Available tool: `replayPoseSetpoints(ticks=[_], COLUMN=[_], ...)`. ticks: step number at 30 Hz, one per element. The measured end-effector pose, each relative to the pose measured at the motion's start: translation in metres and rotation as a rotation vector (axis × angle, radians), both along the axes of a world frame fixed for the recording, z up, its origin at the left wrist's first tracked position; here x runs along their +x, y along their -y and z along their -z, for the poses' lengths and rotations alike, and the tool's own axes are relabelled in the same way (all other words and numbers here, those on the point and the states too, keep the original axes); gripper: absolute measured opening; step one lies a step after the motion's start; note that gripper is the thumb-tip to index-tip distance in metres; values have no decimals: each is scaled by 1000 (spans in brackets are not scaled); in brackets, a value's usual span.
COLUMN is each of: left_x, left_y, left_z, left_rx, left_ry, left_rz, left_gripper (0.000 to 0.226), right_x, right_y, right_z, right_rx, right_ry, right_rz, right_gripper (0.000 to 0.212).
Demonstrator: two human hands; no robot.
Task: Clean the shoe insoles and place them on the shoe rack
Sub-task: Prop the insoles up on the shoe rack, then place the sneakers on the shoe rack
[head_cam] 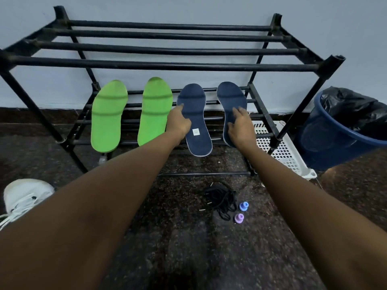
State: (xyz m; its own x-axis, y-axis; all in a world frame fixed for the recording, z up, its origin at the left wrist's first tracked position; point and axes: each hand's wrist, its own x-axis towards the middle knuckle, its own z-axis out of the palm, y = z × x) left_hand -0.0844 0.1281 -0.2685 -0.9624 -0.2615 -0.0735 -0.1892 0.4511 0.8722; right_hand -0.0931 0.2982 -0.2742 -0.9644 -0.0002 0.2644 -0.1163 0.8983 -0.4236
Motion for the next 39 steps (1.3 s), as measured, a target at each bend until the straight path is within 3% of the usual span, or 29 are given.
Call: replayPoseSetpoints(ticks=[7, 19, 29, 39], left_x=[38, 167, 303, 439], left_y=[8, 81, 175, 263], left_z=[-18, -80, -131, -111], left_rx=[-265, -541, -618, -693], left_ry=[-132, -128, -102, 59], left_rz=[161, 129, -32, -242], left_gripper=[60, 64, 64, 65], right_x=[29, 114, 210, 315], right_y=[36, 99, 191, 302], right_z=[-9, -72, -149, -129], right_rx=[163, 313, 400, 396], right_ry=[-162, -345, -471, -410], right_rz=[-218, -469, -788, -1034], right_gripper=[47, 58, 61, 60])
